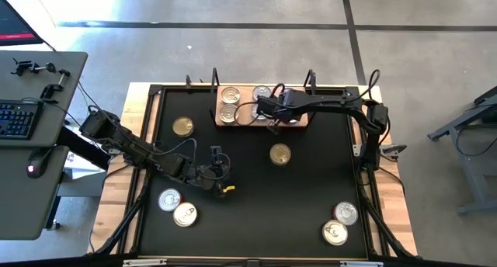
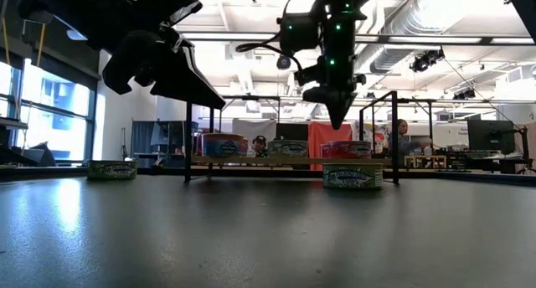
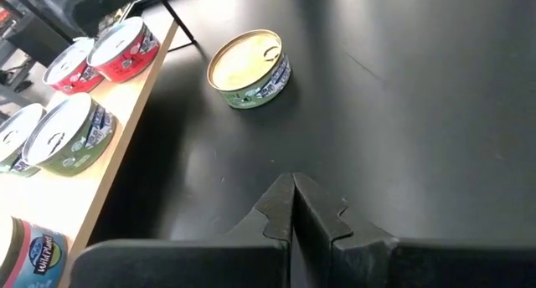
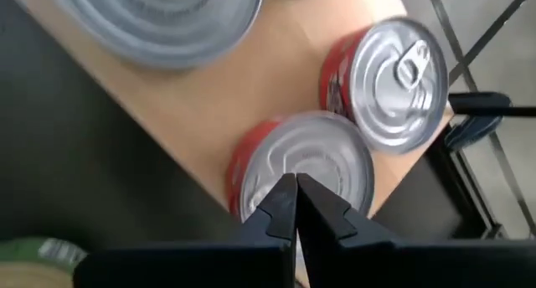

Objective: Stack canned seafood by type on shelf
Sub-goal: Stack the left green canned tuna on the upper center canned tuna

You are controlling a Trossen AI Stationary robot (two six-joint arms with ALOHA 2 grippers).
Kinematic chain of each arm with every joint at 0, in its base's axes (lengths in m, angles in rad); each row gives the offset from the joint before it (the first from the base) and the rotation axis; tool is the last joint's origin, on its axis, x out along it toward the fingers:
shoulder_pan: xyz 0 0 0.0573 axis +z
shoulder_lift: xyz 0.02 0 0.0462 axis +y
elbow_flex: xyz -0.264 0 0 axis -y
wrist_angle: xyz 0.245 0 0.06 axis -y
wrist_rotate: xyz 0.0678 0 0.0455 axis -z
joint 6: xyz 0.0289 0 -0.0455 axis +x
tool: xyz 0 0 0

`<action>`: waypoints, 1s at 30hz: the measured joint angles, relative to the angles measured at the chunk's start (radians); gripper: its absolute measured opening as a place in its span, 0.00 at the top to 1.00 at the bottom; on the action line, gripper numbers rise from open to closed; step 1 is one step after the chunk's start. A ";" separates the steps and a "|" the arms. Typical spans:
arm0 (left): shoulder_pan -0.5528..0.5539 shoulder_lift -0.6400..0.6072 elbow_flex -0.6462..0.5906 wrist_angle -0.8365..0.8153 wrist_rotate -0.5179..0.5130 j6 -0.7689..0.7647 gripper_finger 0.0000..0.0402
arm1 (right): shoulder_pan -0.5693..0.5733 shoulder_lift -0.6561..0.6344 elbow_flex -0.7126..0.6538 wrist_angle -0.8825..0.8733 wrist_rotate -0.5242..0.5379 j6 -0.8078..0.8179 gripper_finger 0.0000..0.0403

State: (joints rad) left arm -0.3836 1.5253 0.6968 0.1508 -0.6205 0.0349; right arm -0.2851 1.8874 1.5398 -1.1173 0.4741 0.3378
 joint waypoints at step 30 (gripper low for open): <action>0.001 0.000 0.000 0.003 -0.001 0.002 1.00 | -0.029 -0.081 -0.134 0.182 0.069 -0.008 1.00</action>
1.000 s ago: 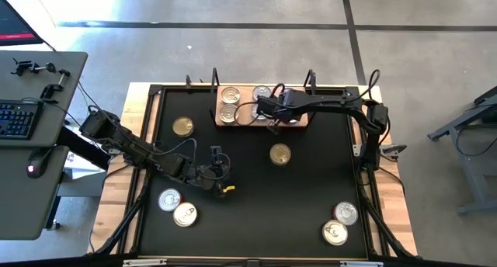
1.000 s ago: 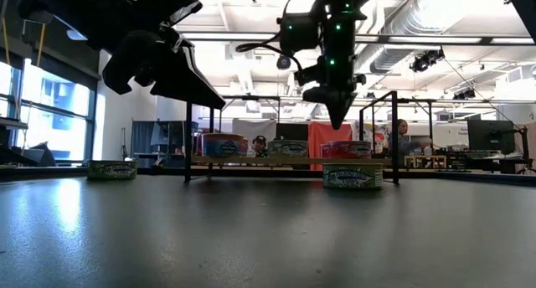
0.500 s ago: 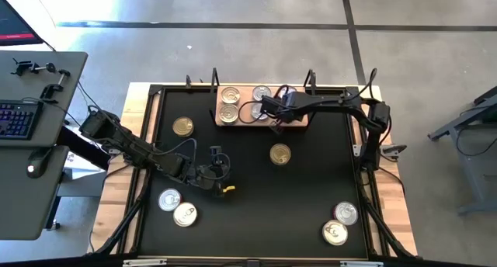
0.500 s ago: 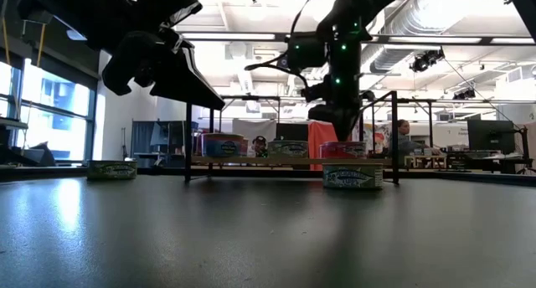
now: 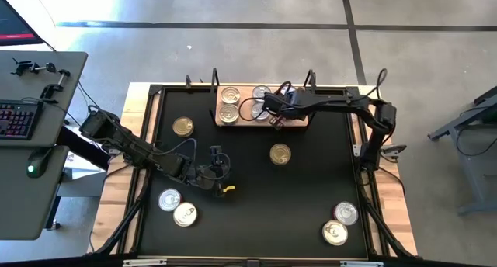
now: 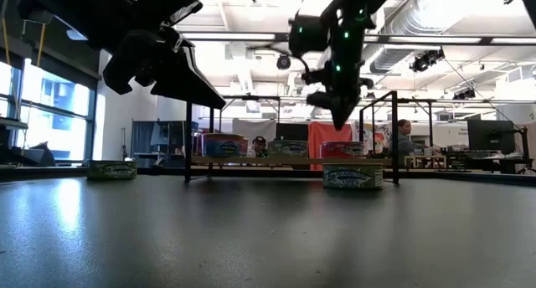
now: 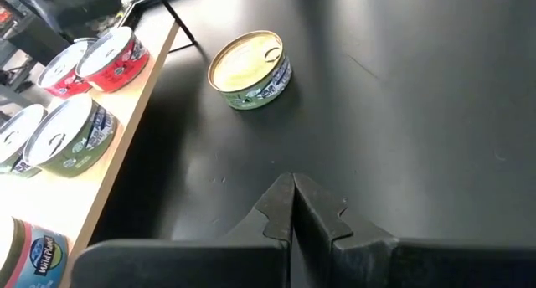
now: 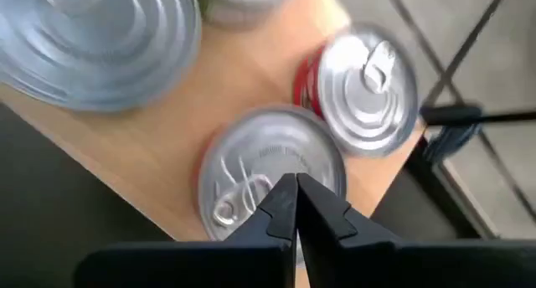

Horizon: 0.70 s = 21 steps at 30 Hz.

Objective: Stack canned seafood by type on shelf
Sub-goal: Stack the left green canned tuna on the upper center canned tuna

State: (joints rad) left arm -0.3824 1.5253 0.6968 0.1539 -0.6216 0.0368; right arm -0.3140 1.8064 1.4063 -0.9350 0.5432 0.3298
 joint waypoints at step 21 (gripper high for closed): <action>-0.176 -0.138 0.000 -0.400 0.026 -0.251 1.00 | 0.646 -0.030 -0.425 0.967 -0.073 -0.327 1.00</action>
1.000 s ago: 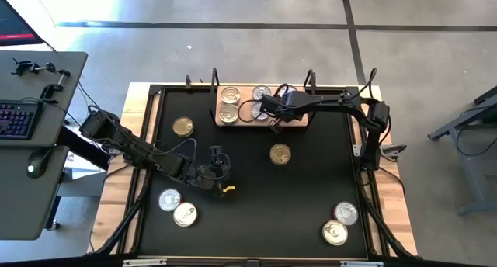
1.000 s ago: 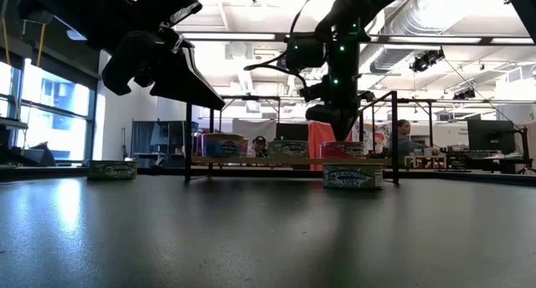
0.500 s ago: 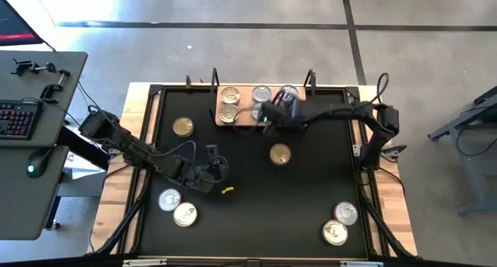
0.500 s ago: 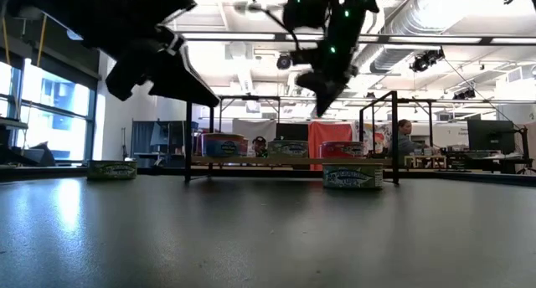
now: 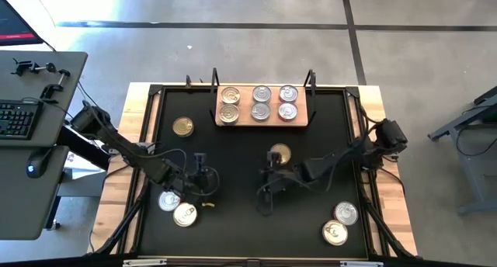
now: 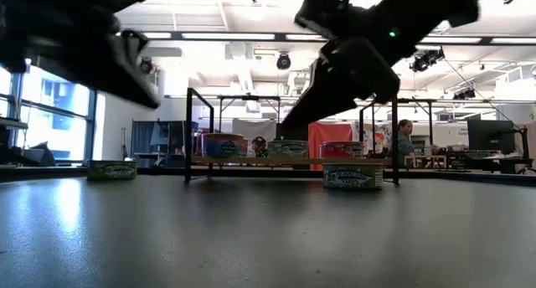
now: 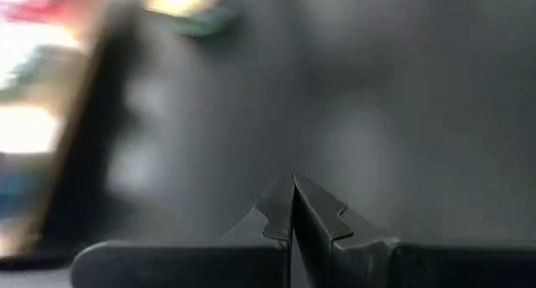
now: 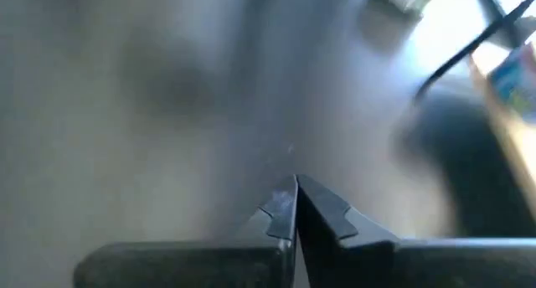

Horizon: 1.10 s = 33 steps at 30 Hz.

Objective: Stack canned seafood by type on shelf
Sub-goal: Stack the left green canned tuna on the upper center canned tuna

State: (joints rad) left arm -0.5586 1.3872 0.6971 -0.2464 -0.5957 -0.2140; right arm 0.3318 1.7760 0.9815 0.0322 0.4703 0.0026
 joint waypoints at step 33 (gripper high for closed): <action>-0.292 -0.089 0.073 -0.562 0.073 -1.006 1.00 | 0.126 -0.039 -0.016 -0.278 0.455 0.296 1.00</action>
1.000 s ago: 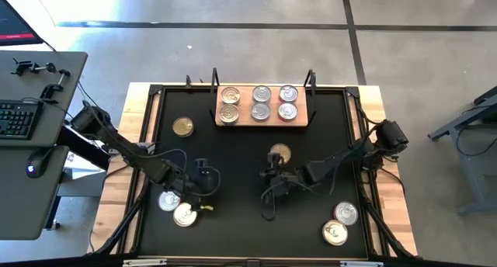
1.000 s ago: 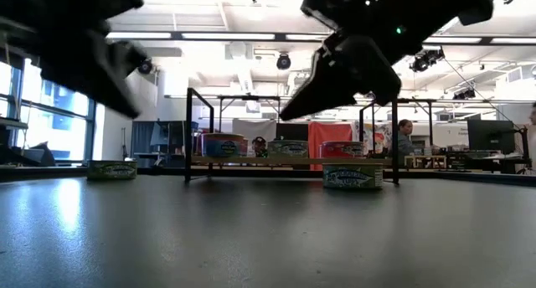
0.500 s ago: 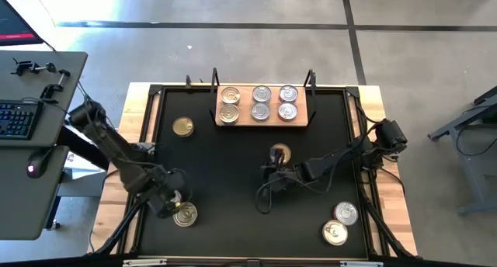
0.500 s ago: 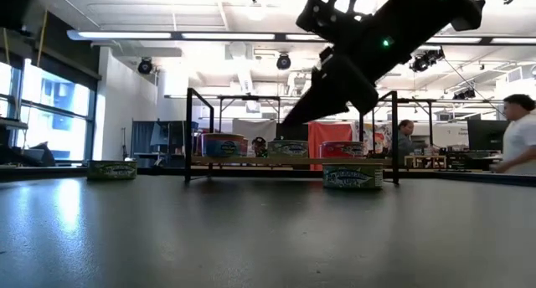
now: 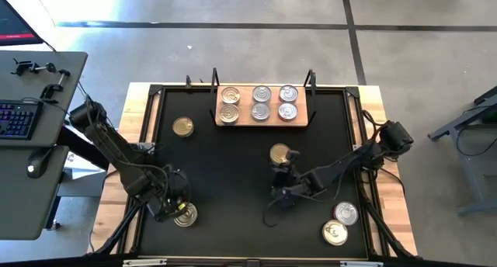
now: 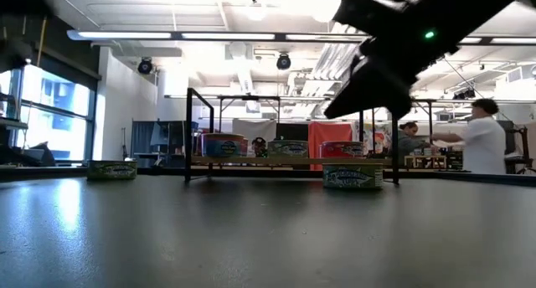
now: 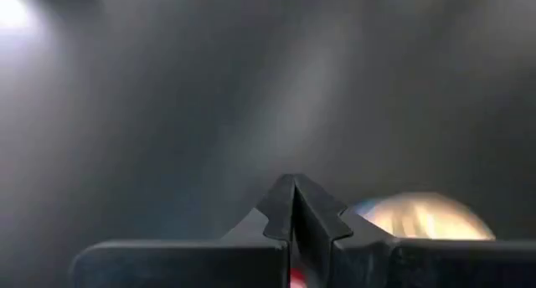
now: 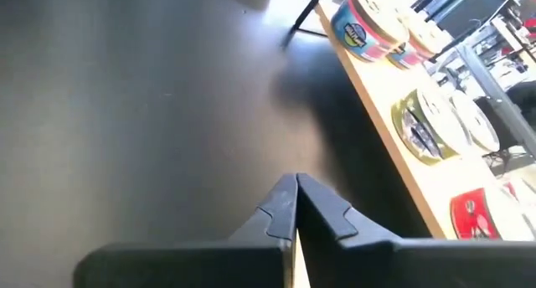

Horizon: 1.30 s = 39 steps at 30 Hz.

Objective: Stack canned seafood by type on shelf
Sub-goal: Stack the left green canned tuna on the upper center canned tuna

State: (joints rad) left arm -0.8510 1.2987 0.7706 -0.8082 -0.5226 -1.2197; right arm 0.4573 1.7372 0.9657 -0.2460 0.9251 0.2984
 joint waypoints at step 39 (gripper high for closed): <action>1.067 -0.024 -0.232 0.082 0.008 0.746 0.69 | 0.090 -0.011 0.000 -0.251 0.059 0.354 1.00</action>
State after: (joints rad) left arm 0.2159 1.2746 0.5388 -0.7258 -0.5145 -0.4739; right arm 0.5476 1.7264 0.9657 -0.4973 0.9845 0.6524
